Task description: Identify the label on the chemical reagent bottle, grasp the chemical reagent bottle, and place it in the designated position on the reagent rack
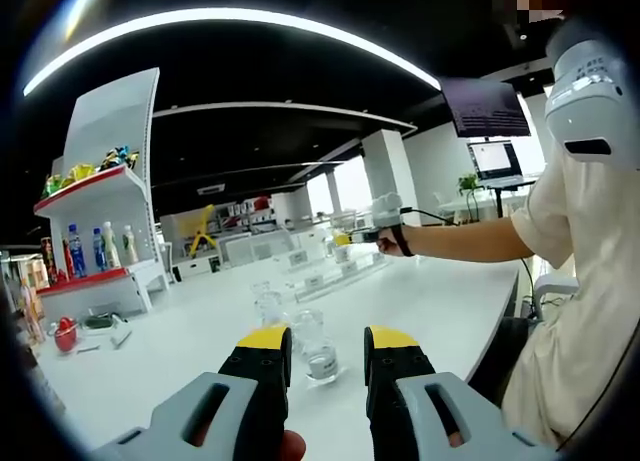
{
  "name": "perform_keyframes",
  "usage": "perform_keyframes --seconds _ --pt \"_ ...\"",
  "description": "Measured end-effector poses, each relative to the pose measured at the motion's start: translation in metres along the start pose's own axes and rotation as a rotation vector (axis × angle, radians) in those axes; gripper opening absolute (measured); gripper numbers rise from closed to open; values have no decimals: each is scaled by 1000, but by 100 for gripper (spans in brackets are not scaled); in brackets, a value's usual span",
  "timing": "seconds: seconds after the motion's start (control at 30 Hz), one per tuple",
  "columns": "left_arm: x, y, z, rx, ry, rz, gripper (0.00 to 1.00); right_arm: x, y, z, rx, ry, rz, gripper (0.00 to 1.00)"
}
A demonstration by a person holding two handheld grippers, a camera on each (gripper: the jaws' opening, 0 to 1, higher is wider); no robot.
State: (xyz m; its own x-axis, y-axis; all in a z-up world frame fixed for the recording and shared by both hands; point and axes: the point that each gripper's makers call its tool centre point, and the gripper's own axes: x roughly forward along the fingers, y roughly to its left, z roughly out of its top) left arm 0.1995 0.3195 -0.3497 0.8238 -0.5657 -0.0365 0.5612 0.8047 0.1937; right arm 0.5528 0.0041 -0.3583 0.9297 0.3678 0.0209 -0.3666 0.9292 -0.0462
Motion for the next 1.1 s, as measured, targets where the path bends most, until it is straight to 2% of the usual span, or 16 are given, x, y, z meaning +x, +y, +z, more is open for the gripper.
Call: perform_keyframes --seconds 0.37,0.63,1.1 --pt "1 1 -3 -8 2 3 29 0 1 -17 1 30 7 18" --pt "2 1 -5 -5 11 7 29 1 -3 -22 -2 43 7 18" --pt "3 2 -10 -9 19 7 29 -1 2 -36 -9 84 5 18"
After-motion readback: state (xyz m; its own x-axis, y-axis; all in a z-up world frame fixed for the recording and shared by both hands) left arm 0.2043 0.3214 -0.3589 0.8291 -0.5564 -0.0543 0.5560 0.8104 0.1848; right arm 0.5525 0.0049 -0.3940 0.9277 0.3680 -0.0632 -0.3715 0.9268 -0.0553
